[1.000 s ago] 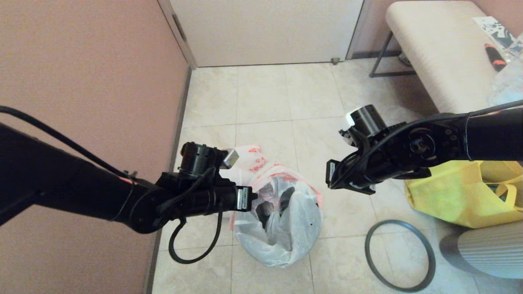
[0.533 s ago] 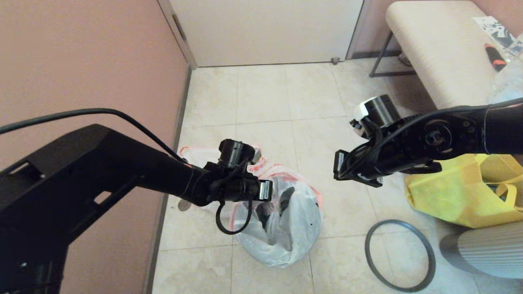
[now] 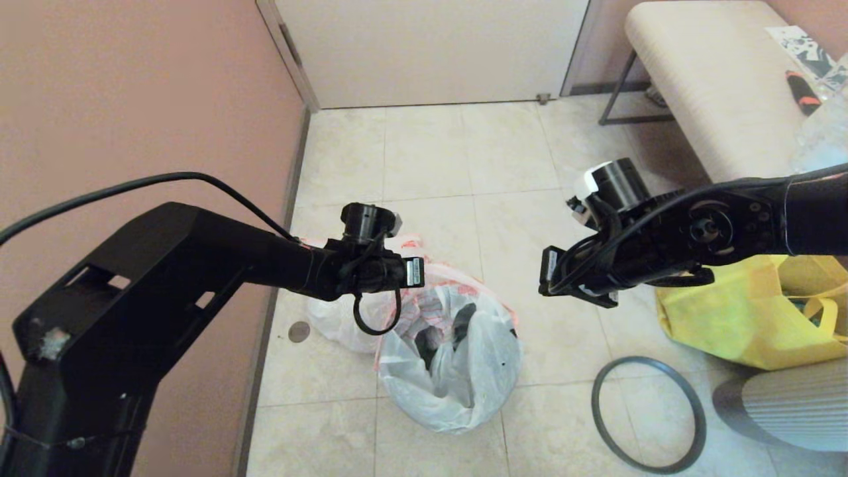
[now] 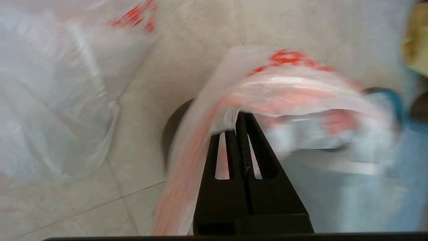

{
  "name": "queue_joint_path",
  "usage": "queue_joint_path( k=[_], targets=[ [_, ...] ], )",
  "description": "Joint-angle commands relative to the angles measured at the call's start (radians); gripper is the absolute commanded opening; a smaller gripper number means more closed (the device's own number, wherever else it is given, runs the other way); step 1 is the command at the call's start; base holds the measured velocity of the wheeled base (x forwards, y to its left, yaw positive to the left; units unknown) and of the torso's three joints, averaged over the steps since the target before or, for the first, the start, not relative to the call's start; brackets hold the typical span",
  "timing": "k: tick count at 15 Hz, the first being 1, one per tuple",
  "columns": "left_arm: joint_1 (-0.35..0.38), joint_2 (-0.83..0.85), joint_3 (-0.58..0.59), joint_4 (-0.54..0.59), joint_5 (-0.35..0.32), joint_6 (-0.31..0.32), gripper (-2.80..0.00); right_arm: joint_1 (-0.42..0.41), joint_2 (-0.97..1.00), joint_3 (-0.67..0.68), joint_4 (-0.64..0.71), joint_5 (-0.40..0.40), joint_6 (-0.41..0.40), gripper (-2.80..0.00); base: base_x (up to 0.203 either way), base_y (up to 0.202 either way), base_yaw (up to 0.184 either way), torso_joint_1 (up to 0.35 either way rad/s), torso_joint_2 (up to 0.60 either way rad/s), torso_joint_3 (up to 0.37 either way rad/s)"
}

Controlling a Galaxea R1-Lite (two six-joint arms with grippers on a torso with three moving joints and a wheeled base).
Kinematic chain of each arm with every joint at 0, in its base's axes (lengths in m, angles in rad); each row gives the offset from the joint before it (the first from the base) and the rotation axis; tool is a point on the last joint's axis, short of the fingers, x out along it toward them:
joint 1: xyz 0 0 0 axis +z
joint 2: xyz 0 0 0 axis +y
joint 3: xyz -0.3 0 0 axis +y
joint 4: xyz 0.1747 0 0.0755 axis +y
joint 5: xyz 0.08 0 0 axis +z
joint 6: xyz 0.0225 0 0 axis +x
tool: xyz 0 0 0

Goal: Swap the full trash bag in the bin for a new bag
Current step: Put the new garbage bag on the trash can

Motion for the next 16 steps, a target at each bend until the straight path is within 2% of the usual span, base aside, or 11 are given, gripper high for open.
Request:
queue_joint_path(
  k=[1, 3, 5, 10, 14, 16],
  targets=[
    [0.017, 0.062, 0.000, -0.001, 0.002, 0.000, -2.80, 0.000, 0.003, 0.038, -0.047, 0.009, 0.002, -2.80, 0.000, 0.000, 0.000, 0.000, 0.00, 0.000],
    [0.019, 0.102, -0.003, -0.001, 0.004, 0.005, -2.80, -0.001, -0.002, 0.057, -0.070, 0.010, 0.002, -2.80, 0.000, 0.000, 0.000, 0.000, 0.00, 0.000],
    [0.021, 0.148, -0.056, 0.008, 0.008, 0.012, -2.80, 0.000, -0.013, 0.061, -0.070, 0.015, 0.003, -2.80, 0.000, 0.000, 0.000, 0.000, 0.00, 0.000],
    [0.042, 0.264, -0.220, 0.166, 0.057, 0.007, -2.80, 0.000, -0.058, 0.082, -0.073, 0.056, 0.003, -2.80, 0.000, 0.000, 0.000, 0.000, 0.00, 0.000],
    [0.057, 0.216, -0.210, 0.284, 0.059, -0.032, -2.80, -0.005, -0.070, 0.154, -0.163, 0.068, 0.003, -2.80, 0.000, 0.000, 0.000, 0.000, 0.00, 0.000],
    [0.047, 0.147, -0.190, 0.302, 0.051, -0.061, -2.80, -0.005, -0.095, 0.194, -0.178, 0.070, 0.003, -2.80, 0.000, 0.000, 0.000, 0.000, 0.00, 0.000]
  ],
)
